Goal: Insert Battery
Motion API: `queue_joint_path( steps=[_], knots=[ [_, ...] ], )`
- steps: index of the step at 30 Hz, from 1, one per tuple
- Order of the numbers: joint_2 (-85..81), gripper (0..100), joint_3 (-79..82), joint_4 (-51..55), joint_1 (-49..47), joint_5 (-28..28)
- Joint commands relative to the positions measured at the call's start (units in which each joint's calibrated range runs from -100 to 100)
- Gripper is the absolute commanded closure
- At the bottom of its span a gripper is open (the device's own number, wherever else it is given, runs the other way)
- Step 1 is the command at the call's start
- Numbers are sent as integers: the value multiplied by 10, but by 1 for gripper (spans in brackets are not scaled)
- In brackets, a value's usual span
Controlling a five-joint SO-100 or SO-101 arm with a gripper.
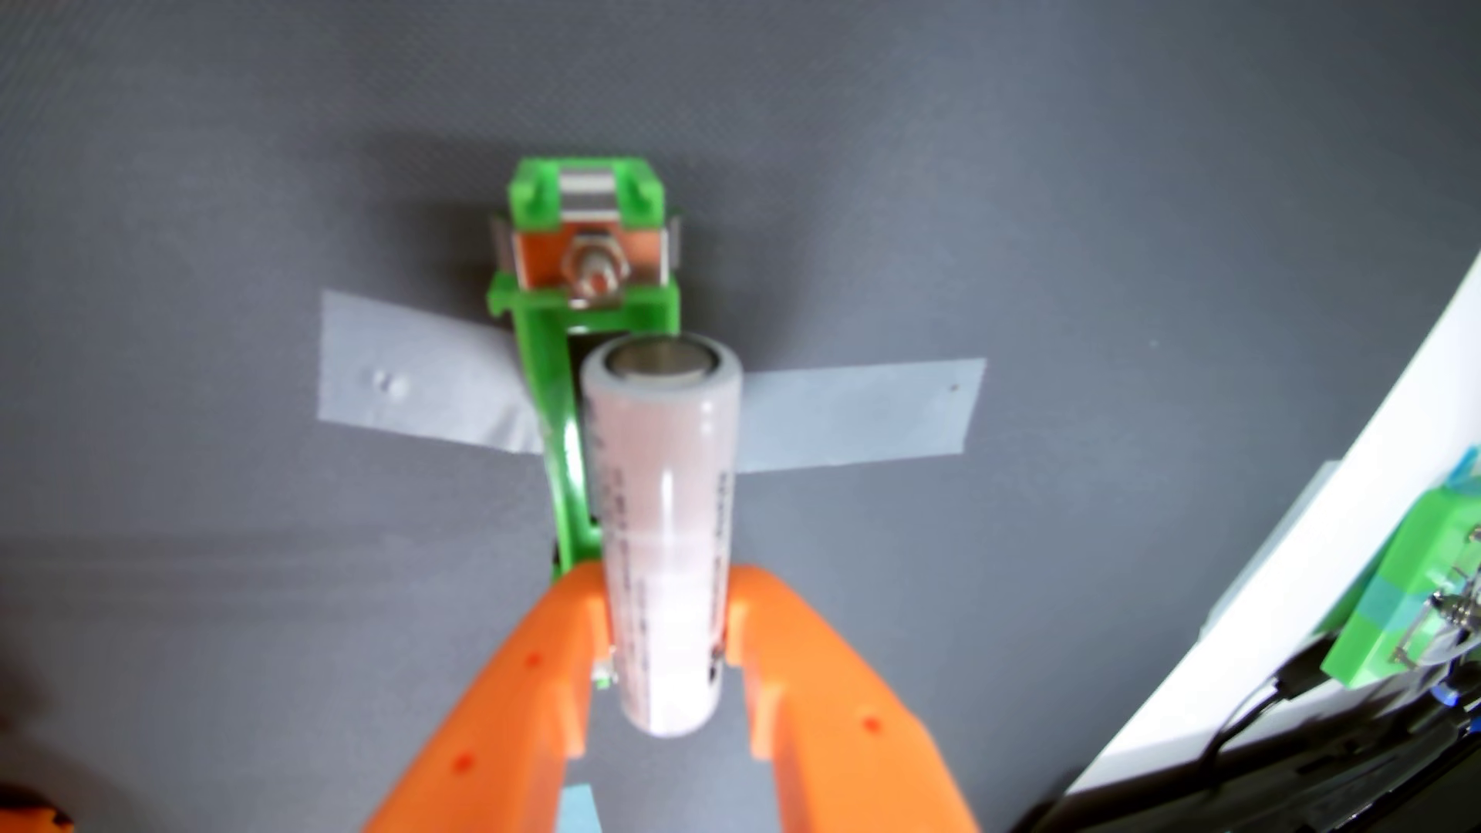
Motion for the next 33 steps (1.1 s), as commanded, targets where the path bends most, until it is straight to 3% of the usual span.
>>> queue_joint_path(
  steps=[1,33],
  knots=[
    [-17,98,-4,-2,-2,2],
    [-17,98,6,2,7,2]
  ],
)
